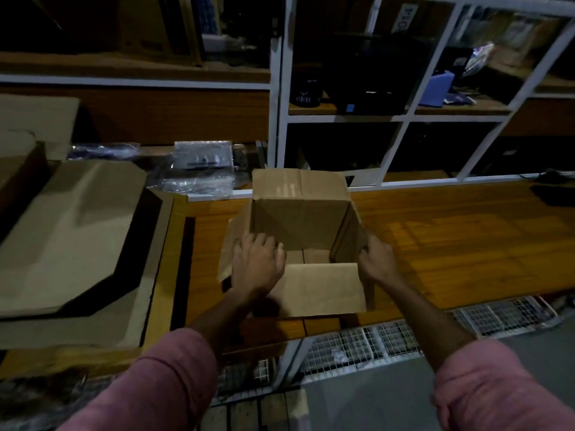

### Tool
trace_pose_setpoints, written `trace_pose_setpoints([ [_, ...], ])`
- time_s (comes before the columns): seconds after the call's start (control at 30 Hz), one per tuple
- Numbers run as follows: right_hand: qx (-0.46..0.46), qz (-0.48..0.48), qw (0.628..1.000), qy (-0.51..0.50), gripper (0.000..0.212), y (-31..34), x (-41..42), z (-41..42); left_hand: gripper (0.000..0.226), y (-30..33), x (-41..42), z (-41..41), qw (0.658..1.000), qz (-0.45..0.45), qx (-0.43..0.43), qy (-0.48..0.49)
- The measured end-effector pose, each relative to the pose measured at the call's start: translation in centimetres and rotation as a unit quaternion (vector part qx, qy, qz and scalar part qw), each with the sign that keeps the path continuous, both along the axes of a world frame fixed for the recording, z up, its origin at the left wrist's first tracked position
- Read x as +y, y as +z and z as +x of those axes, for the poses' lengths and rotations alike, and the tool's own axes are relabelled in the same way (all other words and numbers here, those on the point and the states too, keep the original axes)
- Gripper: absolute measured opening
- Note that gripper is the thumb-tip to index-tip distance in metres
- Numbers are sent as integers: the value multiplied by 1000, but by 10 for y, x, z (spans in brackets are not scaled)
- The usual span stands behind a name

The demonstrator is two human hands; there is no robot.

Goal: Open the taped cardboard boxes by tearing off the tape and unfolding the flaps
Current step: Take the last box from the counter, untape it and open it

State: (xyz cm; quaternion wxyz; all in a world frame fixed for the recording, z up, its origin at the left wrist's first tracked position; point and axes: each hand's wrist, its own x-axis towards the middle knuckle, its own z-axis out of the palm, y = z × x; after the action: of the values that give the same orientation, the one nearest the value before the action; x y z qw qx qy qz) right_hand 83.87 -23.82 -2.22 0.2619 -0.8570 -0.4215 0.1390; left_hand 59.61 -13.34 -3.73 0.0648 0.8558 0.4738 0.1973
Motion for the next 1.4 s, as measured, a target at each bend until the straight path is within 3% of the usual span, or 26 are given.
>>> trace_pose_setpoints([
  [0.17, 29, 52, 998, 28, 55, 1, -4, 6, 59, -7, 6, 4, 1000, -6, 1, 7],
  [0.3, 38, 54, 998, -9, 64, -8, 9, 14, 68, -10, 7, 7, 1000, -9, -15, 12],
  [0.43, 13, 84, 996, -12, 53, -16, 11, 16, 60, 0, 0, 12, 997, -22, 8, 69],
  [0.53, -7, 108, 994, -4, 38, -23, 6, 17, 69, 3, -12, 11, 992, -39, 15, 118],
  [0.63, -50, 100, 994, 6, 39, -27, -8, 17, 77, -18, -31, 1, 990, -4, 9, 141],
  [0.7, -155, 100, 983, 18, 47, -25, -23, 14, 84, -31, -43, -8, 990, 35, 25, 134],
  [0.77, -203, 115, 972, 40, 58, -25, -38, 6, 97, -40, -53, -16, 990, 36, 63, 123],
  [0.83, -208, 98, 971, 71, 66, -32, -50, -1, 115, -46, -58, -23, 993, 7, 73, 92],
  [0.93, -165, 41, 979, 114, 82, -46, -62, -8, 131, -56, -57, -30, 999, -45, 21, 1],
  [1.1, -71, 91, 976, 185, 101, -47, -54, -7, 111, -52, -45, -23, 994, -58, -72, -53],
  [1.3, -78, 132, 964, 216, 111, -39, -45, -6, 104, -31, -49, -20, 993, -42, -107, -31],
  [1.4, -117, 149, 958, 214, 118, -28, -43, -11, 113, -8, -48, -21, 996, -35, -85, -9],
])
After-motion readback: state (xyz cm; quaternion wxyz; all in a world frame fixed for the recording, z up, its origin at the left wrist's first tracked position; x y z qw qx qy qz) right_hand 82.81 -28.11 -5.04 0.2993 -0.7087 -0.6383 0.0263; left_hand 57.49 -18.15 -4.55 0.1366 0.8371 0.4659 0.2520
